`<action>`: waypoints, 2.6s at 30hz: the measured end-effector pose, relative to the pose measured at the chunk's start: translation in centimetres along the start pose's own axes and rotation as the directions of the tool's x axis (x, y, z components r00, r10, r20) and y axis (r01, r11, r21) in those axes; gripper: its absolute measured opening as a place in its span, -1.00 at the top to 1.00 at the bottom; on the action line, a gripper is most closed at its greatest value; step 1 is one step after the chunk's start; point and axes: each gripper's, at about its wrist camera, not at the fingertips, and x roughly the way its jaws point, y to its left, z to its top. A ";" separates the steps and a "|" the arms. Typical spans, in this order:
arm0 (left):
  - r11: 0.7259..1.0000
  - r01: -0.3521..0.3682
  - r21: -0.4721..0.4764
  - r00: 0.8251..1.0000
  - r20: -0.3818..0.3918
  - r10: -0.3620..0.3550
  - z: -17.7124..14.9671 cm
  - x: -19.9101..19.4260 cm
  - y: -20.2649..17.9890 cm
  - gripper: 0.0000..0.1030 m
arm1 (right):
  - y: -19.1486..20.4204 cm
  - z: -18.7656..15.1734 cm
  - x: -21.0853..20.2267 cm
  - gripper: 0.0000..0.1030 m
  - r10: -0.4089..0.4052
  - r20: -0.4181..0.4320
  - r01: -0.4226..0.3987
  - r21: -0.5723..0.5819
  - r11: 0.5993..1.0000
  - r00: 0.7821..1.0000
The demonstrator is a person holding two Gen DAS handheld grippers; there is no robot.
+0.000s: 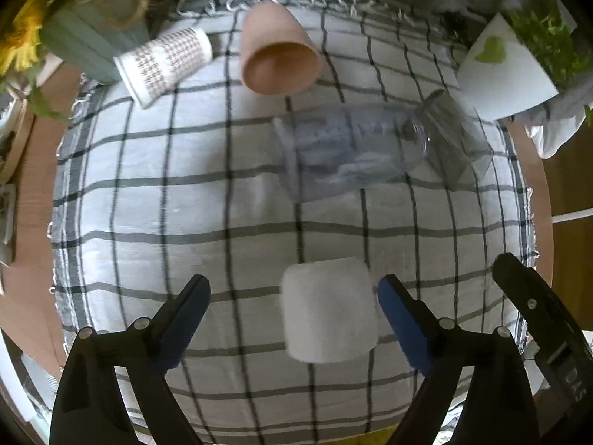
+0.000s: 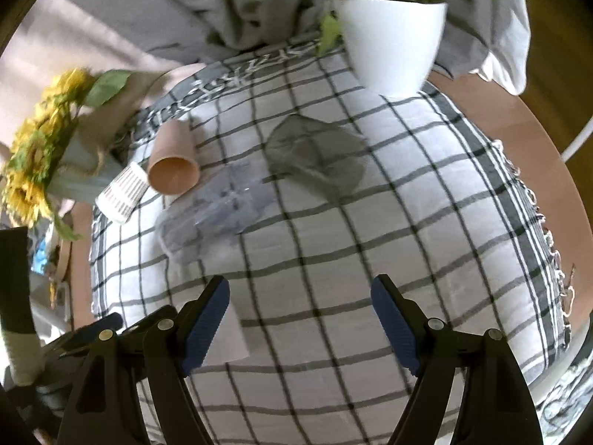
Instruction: Flip cup upside down
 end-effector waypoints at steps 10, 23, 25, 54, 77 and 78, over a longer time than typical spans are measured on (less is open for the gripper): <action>0.999 0.021 -0.039 0.994 -0.109 -0.026 1.2 3.7 -1.6 -0.55 | -3.3 0.7 0.8 -0.53 -0.013 -0.021 0.014 0.048 0.999 1.000; 0.997 0.017 -0.069 0.995 -0.093 -0.023 1.1 3.7 -1.8 -0.25 | -3.7 1.0 1.6 -0.53 -0.009 -0.048 0.010 0.016 1.000 0.999; 0.998 0.022 -0.057 0.998 -0.059 -0.026 0.8 2.9 -1.9 -0.25 | -3.5 1.0 1.6 -0.53 -0.006 -0.044 0.006 0.005 1.000 0.999; 0.996 0.037 0.081 0.996 0.077 -0.043 -3.6 0.9 -3.5 -0.24 | -3.2 -1.2 1.2 -0.53 -0.049 -0.049 0.045 -0.072 0.996 0.998; 0.993 0.051 0.102 0.996 0.073 -0.059 -3.0 1.0 -4.9 -0.47 | -3.9 -1.3 0.5 -0.53 -0.083 -0.026 0.081 -0.047 0.996 0.996; 0.994 0.044 0.099 0.996 0.079 -0.052 -3.0 0.8 -4.9 -0.47 | -3.9 -1.3 0.5 -0.53 -0.085 -0.024 0.084 -0.047 0.995 0.996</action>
